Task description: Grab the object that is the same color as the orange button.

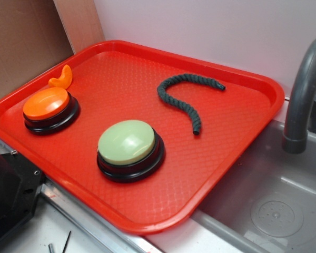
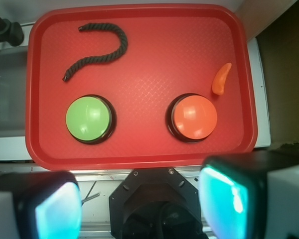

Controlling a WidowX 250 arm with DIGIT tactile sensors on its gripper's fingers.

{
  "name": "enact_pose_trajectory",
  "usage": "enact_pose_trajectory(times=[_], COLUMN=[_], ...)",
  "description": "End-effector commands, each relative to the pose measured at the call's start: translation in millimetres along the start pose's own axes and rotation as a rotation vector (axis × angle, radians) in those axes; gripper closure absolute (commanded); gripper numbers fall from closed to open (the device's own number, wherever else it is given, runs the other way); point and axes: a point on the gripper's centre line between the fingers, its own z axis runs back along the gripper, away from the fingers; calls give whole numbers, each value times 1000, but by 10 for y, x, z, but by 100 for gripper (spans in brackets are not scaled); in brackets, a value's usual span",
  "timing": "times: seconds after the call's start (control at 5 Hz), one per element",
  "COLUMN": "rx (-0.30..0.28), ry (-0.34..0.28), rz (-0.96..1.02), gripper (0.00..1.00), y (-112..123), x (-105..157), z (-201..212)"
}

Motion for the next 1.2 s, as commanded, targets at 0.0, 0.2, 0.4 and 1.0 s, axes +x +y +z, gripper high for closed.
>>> enact_pose_trajectory(times=[0.0,0.2,0.4,1.0], rx=[0,-17,-9,90], ry=[0,-4,-16,-28], rz=[0,68,248,496], gripper=[0,0,0,0], y=[0,82,286,1011], x=[0,65,211,492], z=[0,-44,-144,-1027])
